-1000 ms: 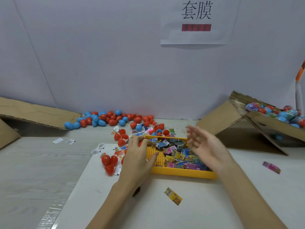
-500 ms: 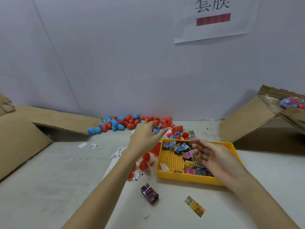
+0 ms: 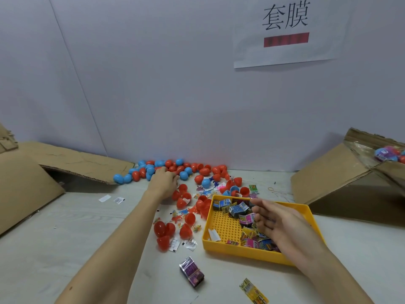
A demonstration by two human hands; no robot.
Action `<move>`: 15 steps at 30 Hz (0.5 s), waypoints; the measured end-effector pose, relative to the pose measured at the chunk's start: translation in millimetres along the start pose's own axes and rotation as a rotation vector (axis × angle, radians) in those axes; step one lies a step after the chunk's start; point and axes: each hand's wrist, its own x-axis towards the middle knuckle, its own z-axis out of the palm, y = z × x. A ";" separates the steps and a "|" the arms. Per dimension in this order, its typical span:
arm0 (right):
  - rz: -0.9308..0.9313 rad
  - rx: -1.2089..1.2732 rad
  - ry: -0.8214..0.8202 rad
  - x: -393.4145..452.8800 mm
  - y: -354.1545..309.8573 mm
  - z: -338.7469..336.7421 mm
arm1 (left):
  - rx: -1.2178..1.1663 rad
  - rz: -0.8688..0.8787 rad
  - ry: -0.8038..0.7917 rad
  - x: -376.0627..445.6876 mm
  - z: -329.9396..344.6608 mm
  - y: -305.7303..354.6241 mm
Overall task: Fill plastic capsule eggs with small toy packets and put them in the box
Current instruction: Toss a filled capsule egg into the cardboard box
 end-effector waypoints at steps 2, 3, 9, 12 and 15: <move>0.000 0.002 -0.001 -0.2 -0.2 0.3 | -0.064 0.012 0.055 -8.6 -3.6 3.6; 0.002 0.000 0.001 -0.6 -0.3 0.1 | -0.092 0.029 0.095 -15.4 -5.5 7.4; -0.019 -0.092 0.012 -3.6 0.1 6.2 | -0.346 0.288 0.223 -98.3 -20.5 57.0; -0.070 -0.202 0.005 -7.9 0.4 11.2 | -0.479 0.329 0.145 -150.4 -18.4 93.7; -0.142 -0.305 -0.093 -15.0 1.6 14.0 | -0.460 0.430 0.186 -180.8 -5.6 118.4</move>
